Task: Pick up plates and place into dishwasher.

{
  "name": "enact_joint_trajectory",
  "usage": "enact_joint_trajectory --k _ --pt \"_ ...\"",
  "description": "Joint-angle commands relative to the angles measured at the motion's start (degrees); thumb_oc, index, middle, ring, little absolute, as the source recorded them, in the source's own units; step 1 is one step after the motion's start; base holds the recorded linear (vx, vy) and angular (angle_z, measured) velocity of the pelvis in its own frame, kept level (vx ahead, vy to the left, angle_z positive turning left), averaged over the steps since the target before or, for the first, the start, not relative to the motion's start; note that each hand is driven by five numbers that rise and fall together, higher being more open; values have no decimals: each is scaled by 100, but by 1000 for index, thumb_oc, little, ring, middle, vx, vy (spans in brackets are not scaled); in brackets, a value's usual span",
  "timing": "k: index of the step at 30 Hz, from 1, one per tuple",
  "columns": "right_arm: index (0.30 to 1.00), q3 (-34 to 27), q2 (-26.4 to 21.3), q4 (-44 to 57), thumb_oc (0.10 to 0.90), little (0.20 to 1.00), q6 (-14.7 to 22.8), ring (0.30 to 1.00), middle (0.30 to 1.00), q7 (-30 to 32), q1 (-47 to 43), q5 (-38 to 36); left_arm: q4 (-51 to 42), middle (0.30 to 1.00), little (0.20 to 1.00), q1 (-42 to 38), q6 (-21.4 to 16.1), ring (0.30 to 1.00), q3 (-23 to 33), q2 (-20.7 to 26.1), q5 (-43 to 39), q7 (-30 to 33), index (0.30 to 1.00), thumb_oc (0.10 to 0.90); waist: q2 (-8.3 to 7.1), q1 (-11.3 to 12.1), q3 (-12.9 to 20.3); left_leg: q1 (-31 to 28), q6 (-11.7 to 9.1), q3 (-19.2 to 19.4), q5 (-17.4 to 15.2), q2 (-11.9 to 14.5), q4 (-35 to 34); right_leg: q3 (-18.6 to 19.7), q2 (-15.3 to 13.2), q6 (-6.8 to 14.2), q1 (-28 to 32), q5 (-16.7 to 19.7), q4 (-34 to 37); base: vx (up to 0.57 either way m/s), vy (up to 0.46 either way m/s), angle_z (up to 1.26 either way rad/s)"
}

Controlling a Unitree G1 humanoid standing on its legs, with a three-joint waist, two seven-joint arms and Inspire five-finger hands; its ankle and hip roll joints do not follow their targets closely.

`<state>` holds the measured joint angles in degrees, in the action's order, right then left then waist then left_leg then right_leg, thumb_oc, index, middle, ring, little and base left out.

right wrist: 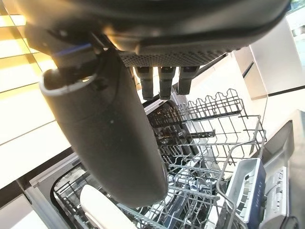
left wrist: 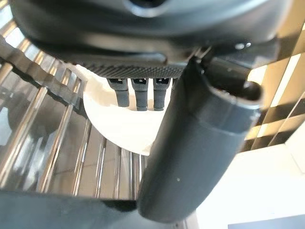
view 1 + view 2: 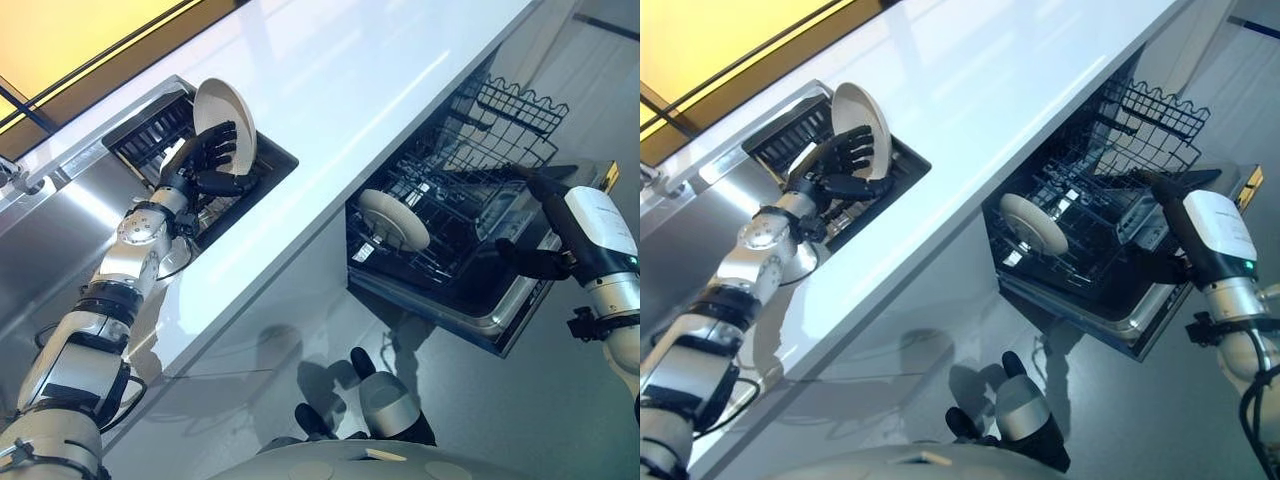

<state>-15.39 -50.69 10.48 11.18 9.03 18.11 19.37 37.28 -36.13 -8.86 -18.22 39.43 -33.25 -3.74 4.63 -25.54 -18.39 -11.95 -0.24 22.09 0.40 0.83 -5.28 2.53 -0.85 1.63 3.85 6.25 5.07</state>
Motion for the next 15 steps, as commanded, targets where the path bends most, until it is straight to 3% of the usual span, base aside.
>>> enact_joint_trajectory --k 1,15 --pt "900 -459 -224 252 800 900 288 900 900 402 -327 -106 85 900 900 -600 -775 900 411 287 231 413 900 800 -283 46 425 271 84 93 -476 -141 460 -9 147 635 -324 -427 -365 8 -23 -5" --pt "900 -261 -322 134 800 900 147 900 900 608 -526 -119 177 900 900 -1007 -859 900 210 430 252 1100 900 800 -467 25 17 607 71 149 -475 -53 632 -43 100 656 -640 -418 -498 -7 -6 0"
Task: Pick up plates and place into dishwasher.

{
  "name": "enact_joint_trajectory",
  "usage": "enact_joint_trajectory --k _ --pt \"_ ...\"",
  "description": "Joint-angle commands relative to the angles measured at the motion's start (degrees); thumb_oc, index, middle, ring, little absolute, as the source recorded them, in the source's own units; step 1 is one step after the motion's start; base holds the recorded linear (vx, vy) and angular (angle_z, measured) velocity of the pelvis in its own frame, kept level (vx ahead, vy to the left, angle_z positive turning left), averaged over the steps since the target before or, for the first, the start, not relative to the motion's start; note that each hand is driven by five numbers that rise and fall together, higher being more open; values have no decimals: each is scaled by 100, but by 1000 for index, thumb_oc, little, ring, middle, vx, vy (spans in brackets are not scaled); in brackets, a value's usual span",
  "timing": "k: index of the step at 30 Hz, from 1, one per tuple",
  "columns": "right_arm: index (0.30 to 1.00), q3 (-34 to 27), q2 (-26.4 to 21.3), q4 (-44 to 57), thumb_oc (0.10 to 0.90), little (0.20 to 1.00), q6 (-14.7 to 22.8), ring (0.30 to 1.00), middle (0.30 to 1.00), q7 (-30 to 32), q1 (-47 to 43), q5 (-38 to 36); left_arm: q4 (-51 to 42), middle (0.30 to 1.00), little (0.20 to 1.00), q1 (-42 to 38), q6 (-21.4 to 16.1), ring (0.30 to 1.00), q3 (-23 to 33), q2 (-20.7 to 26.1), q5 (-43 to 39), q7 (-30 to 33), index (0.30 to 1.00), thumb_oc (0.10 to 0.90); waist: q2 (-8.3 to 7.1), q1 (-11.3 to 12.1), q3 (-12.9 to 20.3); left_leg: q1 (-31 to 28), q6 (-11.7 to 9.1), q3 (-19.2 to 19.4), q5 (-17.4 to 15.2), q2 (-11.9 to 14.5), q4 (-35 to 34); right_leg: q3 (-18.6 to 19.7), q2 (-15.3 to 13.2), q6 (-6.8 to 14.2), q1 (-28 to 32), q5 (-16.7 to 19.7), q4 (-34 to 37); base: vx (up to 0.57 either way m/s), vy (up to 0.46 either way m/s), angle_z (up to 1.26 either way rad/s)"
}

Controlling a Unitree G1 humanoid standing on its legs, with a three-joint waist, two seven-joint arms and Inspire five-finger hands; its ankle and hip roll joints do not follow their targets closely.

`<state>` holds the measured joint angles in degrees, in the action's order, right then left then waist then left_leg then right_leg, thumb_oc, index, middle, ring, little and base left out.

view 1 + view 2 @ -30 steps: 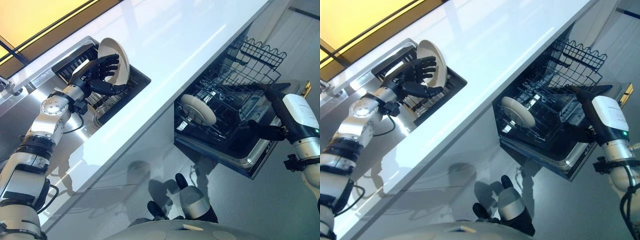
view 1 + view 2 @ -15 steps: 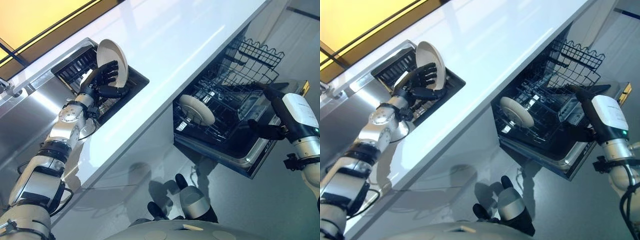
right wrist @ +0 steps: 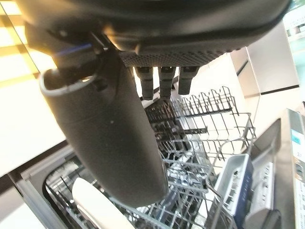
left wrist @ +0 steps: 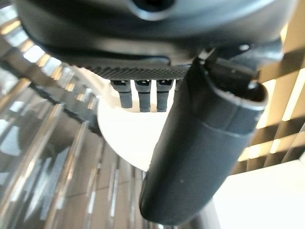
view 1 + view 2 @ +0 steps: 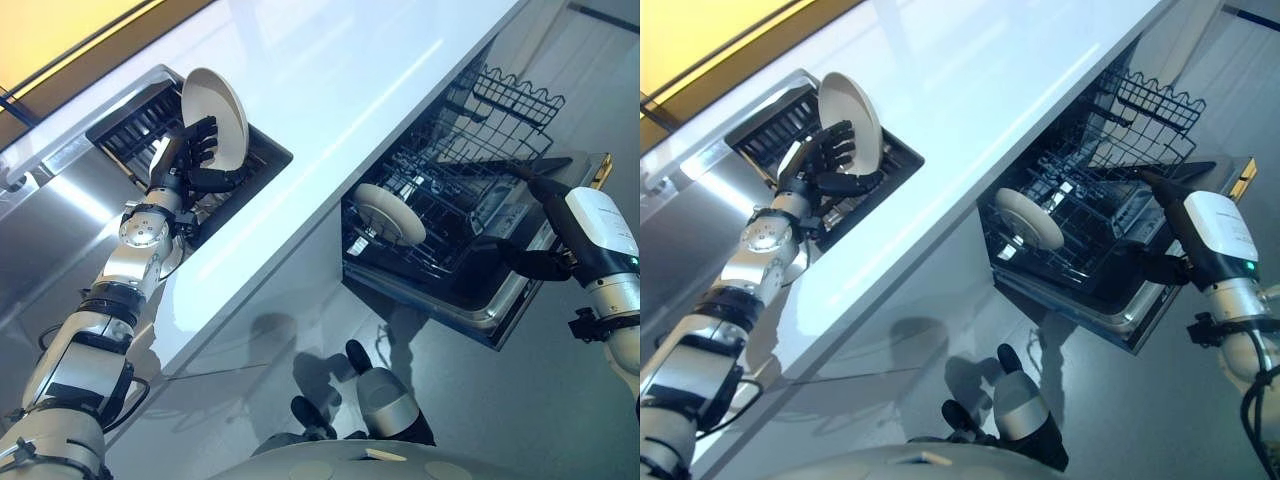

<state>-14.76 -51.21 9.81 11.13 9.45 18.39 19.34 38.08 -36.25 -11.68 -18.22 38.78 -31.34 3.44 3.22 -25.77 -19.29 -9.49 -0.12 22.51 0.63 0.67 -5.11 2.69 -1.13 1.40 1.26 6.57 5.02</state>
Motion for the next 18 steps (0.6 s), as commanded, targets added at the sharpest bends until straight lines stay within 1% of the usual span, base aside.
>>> enact_joint_trajectory --k 1,3,5,12,13,15,18 --pt "900 -312 -268 193 800 900 147 900 900 580 -565 -109 107 900 900 -1011 -574 900 204 501 48 399 900 800 -331 49 102 373 59 107 -497 -35 617 -57 130 678 -389 -449 -492 0 0 0" --pt "900 -290 -259 179 800 900 123 900 900 605 -584 -94 133 900 900 -1078 -518 900 202 517 -22 429 900 800 -352 48 80 397 59 104 -493 -28 624 -53 135 679 -408 -444 -495 -5 -16 0" --pt "900 -217 -284 179 800 900 55 900 900 674 -612 -118 243 900 900 -1199 -357 900 179 513 -207 476 900 800 -409 47 39 443 66 111 -488 -11 644 -50 141 686 -440 -428 -494 -8 -35 0" --pt "900 -111 -263 158 800 900 -35 900 900 793 -631 -123 485 900 900 -1387 -155 900 165 485 -737 316 900 800 -515 45 -13 501 93 126 -506 17 689 -20 155 702 -472 -402 -492 0 0 0" --pt "900 -94 -254 150 800 900 -55 900 900 814 -615 -131 521 573 518 -1396 -131 573 165 463 -812 308 573 418 -539 45 -12 511 96 133 -513 25 700 -15 156 709 -469 -398 -484 0 0 0" --pt "900 -87 -248 136 800 900 -39 900 900 831 -579 -136 574 300 200 -1410 -158 300 169 473 -812 307 300 100 -562 41 -5 517 96 143 -512 33 705 -5 156 720 -463 -389 -471 0 0 0" --pt "900 -88 -199 170 800 900 -32 900 900 848 -483 -108 632 300 200 -1432 -180 300 165 505 -831 236 300 100 -592 48 18 492 107 142 -508 31 699 -1 161 728 -430 -374 -453 10 -16 -3"
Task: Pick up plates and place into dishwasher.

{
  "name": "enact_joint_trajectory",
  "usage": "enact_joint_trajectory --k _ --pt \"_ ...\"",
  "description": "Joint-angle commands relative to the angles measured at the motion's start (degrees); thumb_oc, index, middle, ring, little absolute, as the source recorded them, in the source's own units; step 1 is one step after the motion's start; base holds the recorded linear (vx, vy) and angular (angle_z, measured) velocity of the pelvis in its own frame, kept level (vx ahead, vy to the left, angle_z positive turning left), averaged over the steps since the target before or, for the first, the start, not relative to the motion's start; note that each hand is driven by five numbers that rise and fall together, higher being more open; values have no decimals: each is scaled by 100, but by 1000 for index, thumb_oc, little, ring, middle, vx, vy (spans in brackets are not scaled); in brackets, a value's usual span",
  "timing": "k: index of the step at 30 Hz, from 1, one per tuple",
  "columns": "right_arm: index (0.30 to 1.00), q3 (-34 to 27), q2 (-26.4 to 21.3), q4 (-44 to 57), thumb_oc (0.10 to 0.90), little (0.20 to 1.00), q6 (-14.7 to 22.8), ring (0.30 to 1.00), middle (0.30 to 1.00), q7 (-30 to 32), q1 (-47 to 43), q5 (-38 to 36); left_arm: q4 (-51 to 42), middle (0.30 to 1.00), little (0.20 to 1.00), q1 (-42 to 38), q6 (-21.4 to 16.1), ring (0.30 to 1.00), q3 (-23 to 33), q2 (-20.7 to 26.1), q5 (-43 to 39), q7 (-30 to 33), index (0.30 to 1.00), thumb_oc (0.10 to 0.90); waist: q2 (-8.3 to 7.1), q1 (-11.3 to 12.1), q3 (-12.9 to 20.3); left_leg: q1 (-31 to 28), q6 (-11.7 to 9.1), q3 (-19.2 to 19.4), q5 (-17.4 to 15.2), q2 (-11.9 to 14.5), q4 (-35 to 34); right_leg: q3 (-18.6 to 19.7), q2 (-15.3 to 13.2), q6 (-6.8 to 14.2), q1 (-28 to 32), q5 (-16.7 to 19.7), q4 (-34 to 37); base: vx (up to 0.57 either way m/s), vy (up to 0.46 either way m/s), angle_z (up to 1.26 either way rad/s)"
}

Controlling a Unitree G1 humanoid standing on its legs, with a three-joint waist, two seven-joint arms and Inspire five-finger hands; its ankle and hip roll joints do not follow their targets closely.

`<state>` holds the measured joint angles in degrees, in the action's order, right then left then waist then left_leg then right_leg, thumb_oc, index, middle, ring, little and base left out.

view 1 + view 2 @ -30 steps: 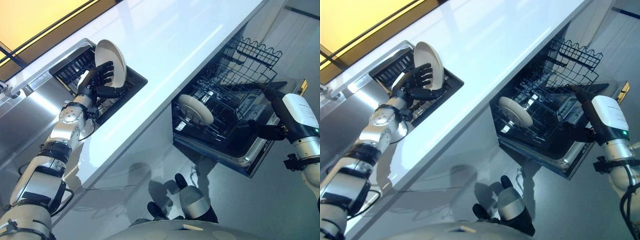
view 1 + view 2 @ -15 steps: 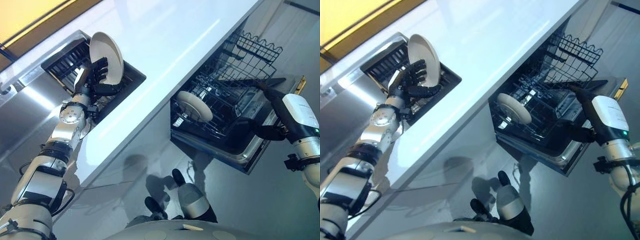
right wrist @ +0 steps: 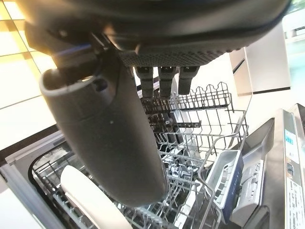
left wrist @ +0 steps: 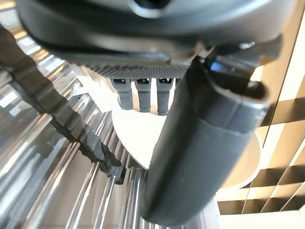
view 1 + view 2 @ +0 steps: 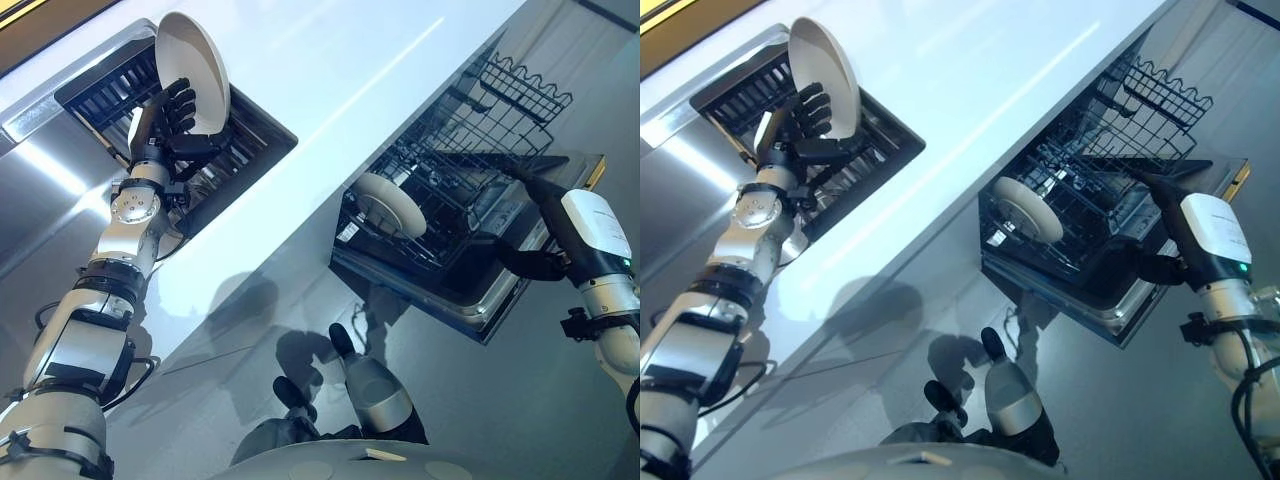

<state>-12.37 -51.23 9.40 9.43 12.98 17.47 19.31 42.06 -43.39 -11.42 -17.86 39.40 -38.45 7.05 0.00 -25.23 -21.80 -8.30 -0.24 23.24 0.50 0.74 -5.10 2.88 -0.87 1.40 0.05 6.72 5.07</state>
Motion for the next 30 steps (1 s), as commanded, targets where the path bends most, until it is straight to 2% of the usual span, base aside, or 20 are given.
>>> enact_joint_trajectory --k 1,17,30 --pt "900 -343 -184 225 800 900 146 900 900 489 -354 -104 239 300 200 -726 -212 300 128 462 -126 -134 300 100 -280 -2 283 369 123 72 -499 25 707 -20 136 731 -295 -385 -451 0 0 0" --pt "900 -487 -52 315 800 900 329 900 900 411 19 -64 208 300 200 -575 -174 300 180 675 75 -281 300 100 -242 84 559 149 113 18 -461 -8 604 -51 146 760 -23 -340 -303 2 1 -1" --pt "900 -614 19 407 800 900 606 900 900 371 142 -73 45 300 200 -327 -523 300 311 961 512 -447 300 100 -71 217 970 -109 57 -144 -337 -106 310 -63 200 743 232 -358 -182 -26 50 4"
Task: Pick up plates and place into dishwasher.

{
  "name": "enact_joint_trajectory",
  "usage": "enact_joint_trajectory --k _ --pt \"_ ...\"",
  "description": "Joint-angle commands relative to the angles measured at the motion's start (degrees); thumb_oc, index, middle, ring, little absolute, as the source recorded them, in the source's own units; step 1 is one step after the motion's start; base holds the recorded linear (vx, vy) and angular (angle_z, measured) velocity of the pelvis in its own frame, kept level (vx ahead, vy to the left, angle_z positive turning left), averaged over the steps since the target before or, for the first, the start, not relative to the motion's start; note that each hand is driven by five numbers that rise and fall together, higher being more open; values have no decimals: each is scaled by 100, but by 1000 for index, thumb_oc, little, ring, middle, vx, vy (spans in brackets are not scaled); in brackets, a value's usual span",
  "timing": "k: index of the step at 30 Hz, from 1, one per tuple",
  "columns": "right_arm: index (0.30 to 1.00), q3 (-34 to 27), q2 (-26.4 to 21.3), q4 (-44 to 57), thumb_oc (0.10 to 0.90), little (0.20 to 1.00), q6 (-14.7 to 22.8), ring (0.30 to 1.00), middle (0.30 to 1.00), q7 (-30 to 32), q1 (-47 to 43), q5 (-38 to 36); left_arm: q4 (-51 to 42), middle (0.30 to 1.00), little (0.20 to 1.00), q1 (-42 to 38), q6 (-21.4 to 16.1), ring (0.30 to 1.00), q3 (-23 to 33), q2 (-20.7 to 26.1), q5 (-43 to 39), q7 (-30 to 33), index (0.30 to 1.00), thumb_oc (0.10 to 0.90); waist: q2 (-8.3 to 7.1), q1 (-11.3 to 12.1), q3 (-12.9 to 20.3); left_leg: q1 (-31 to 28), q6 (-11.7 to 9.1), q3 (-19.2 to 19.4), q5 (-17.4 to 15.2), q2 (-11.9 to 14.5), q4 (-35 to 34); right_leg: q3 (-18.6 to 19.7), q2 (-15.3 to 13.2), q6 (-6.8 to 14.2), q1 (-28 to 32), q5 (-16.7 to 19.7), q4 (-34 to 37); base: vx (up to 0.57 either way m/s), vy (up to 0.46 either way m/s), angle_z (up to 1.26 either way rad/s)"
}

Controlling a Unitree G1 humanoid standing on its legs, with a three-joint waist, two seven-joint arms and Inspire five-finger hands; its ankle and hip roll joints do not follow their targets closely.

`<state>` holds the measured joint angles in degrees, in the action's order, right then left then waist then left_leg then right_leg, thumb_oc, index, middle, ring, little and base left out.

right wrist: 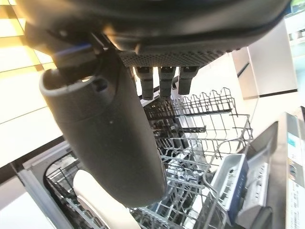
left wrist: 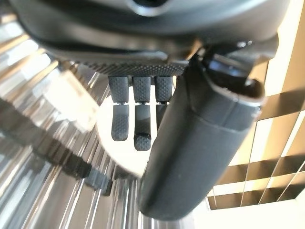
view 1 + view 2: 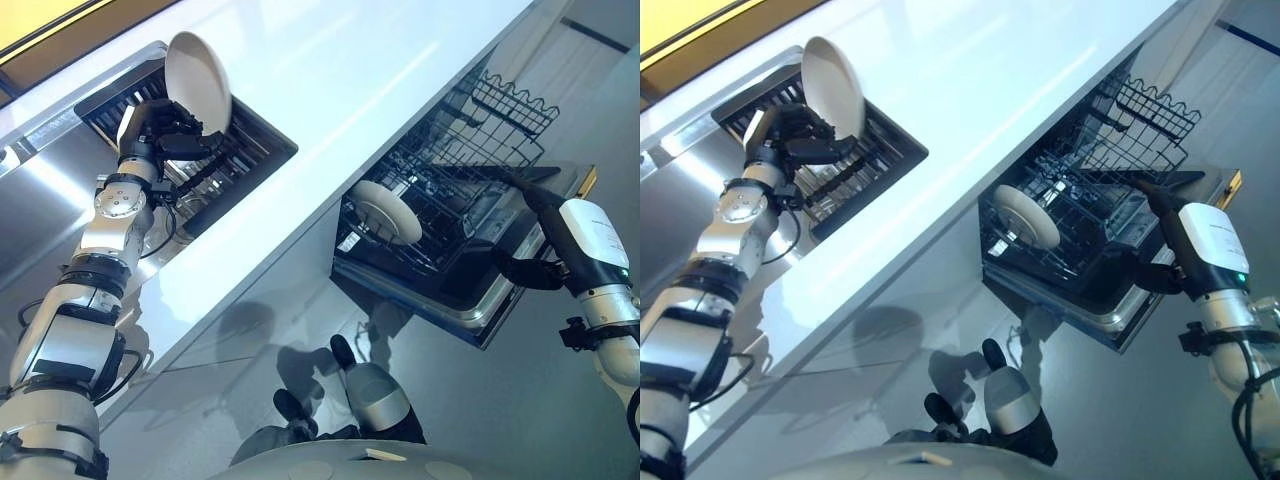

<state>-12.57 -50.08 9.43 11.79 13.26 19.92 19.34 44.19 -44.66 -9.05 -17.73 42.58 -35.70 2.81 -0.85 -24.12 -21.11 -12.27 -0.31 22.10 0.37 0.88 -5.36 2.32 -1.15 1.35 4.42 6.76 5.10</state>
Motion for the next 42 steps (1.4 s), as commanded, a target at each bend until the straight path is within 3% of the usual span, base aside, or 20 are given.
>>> enact_joint_trajectory --k 1,3,5,7,21,22,23,34,35,36,42 --pt "900 -612 -99 412 800 900 381 900 900 332 -106 -86 -192 300 200 -189 -773 300 316 662 236 -44 300 100 26 114 926 275 60 -46 -318 -128 318 -3 234 744 -190 -367 -179 -52 62 5" --pt "900 -623 -108 449 800 900 409 900 900 330 -136 -104 -276 300 200 -135 -834 300 365 705 267 -91 300 100 14 145 971 312 51 22 -178 -125 307 12 254 681 -231 -271 -193 -144 6 8" --pt "900 -651 -119 475 800 900 415 900 900 305 -159 -129 -355 300 200 -115 -840 300 385 727 299 -121 300 100 79 164 1011 239 41 -87 -292 -146 257 14 254 718 -163 -379 -166 -20 78 9" --pt "900 -682 -124 530 800 900 444 900 900 282 -203 -139 -457 300 200 -73 -833 300 433 754 360 -165 300 100 72 180 1032 280 41 -13 -172 -136 260 18 265 663 -220 -293 -201 -111 36 12" --pt "900 -634 -281 525 800 900 589 900 900 58 -777 -167 -894 300 200 163 -848 300 596 604 702 -263 300 100 274 277 1249 137 28 -77 -214 -188 137 60 302 587 -168 -403 -269 -52 58 3" --pt "900 -618 -286 525 800 900 589 900 900 35 -804 -175 -891 434 356 178 -798 434 616 584 667 -271 434 256 282 278 1259 132 33 -78 -216 -193 129 64 302 585 -162 -408 -268 4 35 0" --pt "900 -599 -295 514 800 900 589 900 900 -11 -848 -186 -848 900 900 193 -685 900 625 528 572 -316 900 800 294 275 1274 121 39 -73 -227 -198 121 70 301 585 -154 -419 -267 9 36 0" --pt "900 -531 -307 495 800 900 480 900 900 -284 -879 -213 -522 900 900 170 -571 900 541 161 577 -200 900 800 297 158 1276 88 93 -43 -264 -247 84 161 291 613 -186 -399 -284 50 -9 0" --pt "900 -527 -294 478 800 900 464 900 900 -305 -850 -205 -478 900 900 170 -536 900 534 109 535 -155 900 800 329 134 1269 27 107 -133 -386 -272 54 160 271 665 -140 -508 -268 60 -39 0" --pt "900 -524 -297 489 800 900 459 900 900 -312 -842 -212 -459 900 900 170 -539 900 545 95 537 -129 900 800 287 117 1244 81 106 -36 -277 -252 85 156 281 625 -202 -403 -300 177 -9 0" --pt "900 -548 -303 399 800 900 467 900 900 -410 -739 -238 -200 900 900 262 -654 900 566 -50 561 -110 900 800 285 32 1148 54 139 -96 -415 -277 85 161 252 685 -229 -504 -322 88 -42 -1"
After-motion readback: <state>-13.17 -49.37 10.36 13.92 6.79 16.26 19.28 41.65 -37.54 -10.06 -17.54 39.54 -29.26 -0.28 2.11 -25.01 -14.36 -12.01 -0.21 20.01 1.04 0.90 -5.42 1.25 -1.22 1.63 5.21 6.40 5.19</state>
